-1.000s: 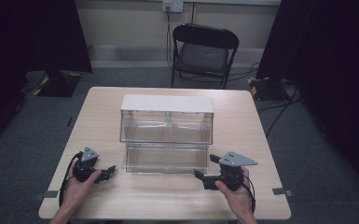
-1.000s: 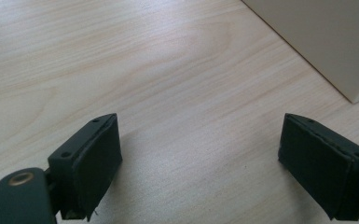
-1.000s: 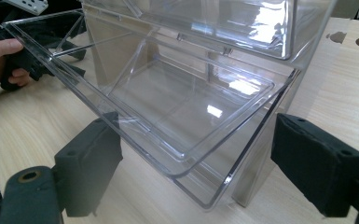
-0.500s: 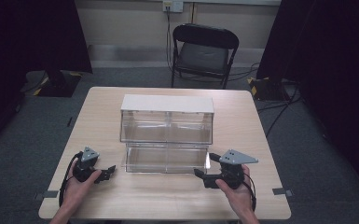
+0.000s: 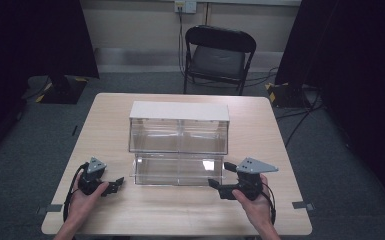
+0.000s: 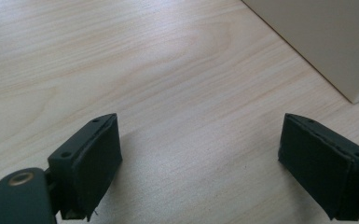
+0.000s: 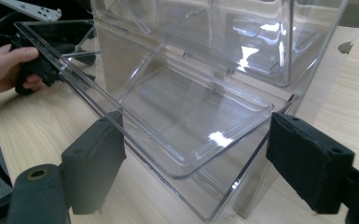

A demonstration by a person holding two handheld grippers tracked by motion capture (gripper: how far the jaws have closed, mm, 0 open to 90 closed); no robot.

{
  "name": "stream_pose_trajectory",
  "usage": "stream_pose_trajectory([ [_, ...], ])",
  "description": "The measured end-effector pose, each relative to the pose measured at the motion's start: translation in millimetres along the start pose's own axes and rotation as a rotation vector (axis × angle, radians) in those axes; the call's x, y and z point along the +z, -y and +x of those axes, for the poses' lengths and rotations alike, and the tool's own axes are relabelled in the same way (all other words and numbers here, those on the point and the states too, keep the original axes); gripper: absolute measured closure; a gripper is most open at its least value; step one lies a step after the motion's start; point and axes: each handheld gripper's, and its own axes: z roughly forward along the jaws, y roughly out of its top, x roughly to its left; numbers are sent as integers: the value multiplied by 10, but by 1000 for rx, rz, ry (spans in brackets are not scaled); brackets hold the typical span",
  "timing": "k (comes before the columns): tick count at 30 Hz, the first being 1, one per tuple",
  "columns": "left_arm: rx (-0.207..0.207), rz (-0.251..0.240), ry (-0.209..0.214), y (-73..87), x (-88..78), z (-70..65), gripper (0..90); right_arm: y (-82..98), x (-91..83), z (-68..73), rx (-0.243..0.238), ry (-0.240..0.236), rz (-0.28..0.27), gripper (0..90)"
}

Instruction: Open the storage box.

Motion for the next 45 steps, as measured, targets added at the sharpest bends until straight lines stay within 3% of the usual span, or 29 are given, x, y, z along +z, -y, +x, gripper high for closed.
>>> stream_pose_trajectory([
  [45, 0, 0, 0, 0, 0, 0, 125, -105, 19, -65, 31, -10, -27, 202],
])
